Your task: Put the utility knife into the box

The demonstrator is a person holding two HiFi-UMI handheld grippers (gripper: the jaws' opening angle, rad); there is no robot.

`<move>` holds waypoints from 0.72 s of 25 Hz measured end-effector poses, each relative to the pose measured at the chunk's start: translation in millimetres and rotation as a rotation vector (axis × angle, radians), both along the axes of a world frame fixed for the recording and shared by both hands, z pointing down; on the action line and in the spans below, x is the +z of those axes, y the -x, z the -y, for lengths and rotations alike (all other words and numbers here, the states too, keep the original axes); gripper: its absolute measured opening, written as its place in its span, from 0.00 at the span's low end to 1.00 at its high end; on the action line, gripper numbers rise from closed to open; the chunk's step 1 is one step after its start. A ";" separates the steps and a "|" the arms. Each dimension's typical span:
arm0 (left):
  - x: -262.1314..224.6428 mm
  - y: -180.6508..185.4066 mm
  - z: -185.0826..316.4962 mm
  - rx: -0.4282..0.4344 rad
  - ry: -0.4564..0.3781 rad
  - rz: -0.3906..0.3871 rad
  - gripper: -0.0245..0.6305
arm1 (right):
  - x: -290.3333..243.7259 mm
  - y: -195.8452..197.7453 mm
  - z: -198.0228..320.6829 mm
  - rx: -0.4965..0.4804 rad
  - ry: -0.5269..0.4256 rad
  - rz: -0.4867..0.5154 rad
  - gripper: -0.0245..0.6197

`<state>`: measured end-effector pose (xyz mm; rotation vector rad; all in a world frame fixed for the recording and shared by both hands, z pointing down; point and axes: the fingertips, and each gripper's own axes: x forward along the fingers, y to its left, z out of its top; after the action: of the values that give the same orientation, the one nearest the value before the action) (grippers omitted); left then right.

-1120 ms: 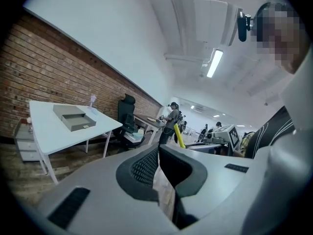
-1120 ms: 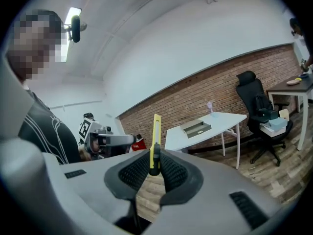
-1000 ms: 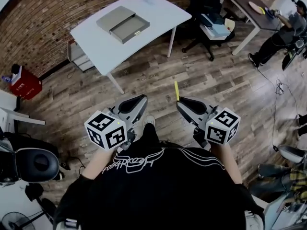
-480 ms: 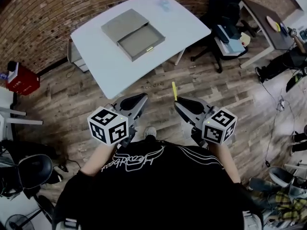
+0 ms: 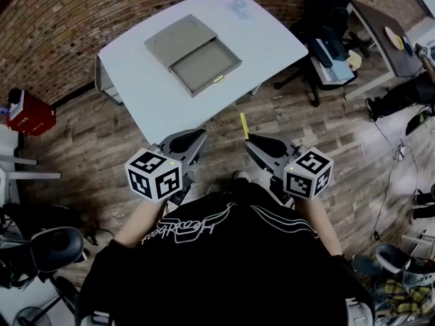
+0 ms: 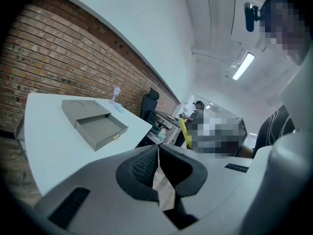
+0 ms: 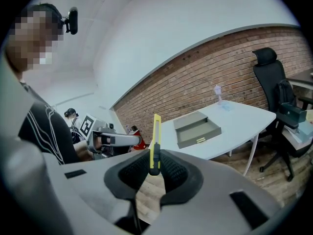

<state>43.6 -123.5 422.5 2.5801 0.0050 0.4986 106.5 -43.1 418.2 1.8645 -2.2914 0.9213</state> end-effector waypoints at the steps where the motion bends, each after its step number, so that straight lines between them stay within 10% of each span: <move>1: 0.7 -2.1 3.0 -0.008 0.000 0.001 0.09 | 0.4 -2.6 3.9 -0.007 0.000 -0.003 0.14; 18: 15.2 -35.7 88.6 -0.219 0.026 0.071 0.09 | 12.9 -70.6 110.3 -0.187 0.035 -0.008 0.14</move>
<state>79.3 -212.1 437.7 2.4969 -0.2904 0.5028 177.1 -153.4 431.1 1.6038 -2.3779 0.9201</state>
